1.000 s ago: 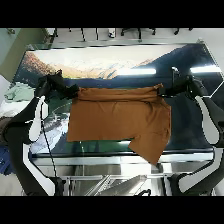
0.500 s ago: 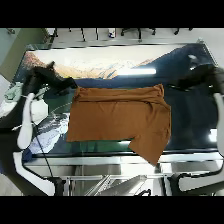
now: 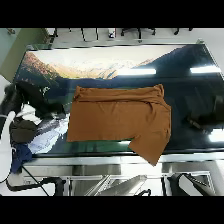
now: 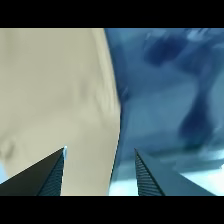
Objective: Fold the shirts.
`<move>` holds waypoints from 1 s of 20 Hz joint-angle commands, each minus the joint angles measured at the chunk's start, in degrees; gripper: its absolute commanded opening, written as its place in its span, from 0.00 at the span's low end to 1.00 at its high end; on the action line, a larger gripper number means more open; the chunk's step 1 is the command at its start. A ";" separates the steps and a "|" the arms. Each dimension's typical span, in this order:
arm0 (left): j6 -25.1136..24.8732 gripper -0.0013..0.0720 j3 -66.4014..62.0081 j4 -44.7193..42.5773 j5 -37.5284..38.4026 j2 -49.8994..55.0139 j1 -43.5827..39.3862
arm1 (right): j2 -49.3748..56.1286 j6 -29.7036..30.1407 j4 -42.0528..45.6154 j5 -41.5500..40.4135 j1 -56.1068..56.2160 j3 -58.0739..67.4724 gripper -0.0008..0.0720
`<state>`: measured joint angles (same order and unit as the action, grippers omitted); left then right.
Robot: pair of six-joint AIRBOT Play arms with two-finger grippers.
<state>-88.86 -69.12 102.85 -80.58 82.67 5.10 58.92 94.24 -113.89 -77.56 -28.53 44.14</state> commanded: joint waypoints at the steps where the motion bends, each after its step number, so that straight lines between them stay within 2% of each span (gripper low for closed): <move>1: -5.99 0.98 13.53 7.98 4.17 -1.84 1.53 | -5.31 1.92 -4.92 1.55 -2.47 -15.98 0.68; 3: -8.87 0.98 15.32 13.18 4.35 0.61 2.97 | -5.31 3.34 -4.92 1.90 -2.47 -19.63 0.68; 8: -9.27 0.98 15.54 13.92 4.46 5.25 3.21 | -5.29 5.49 -7.10 4.59 -2.45 -23.91 0.68; 9: -9.27 0.92 15.52 14.12 5.25 5.29 3.21 | -5.09 6.21 -7.93 5.62 -2.45 -24.15 0.68; 10: -9.29 0.71 15.52 14.47 5.99 5.29 3.21 | -4.52 6.49 -8.37 6.73 -2.45 -24.28 0.68; 11: -9.29 0.57 15.54 14.40 6.80 5.29 3.21 | -3.39 6.54 -8.37 7.96 -2.43 -24.28 0.68; 13: -9.27 0.50 15.54 14.51 8.07 5.31 3.19 | -0.15 8.66 -10.29 9.20 -2.43 -24.28 0.68; 15: -9.31 0.48 15.54 16.02 8.85 5.31 3.02 | 3.52 13.05 -16.39 10.60 -2.40 -24.28 0.67; 16: -9.38 0.12 15.54 17.05 9.49 5.31 3.04 | 5.27 14.88 -18.45 11.58 -2.32 -24.26 0.59; 17: -9.62 0.05 15.54 17.70 10.14 5.31 2.91 | 7.17 16.04 -19.39 12.50 -2.32 -24.26 0.52; 19: -9.88 0.04 15.54 17.81 10.45 5.31 2.67 | 10.32 17.66 -20.48 13.70 -2.32 -24.24 0.51; 20: -9.88 0.04 15.54 17.81 10.40 5.31 2.69 | 11.32 19.23 -21.05 13.99 -2.34 -24.22 0.39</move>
<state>-98.48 -53.58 119.48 -70.83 87.96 7.90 66.24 109.03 -132.22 -67.02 -30.89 20.01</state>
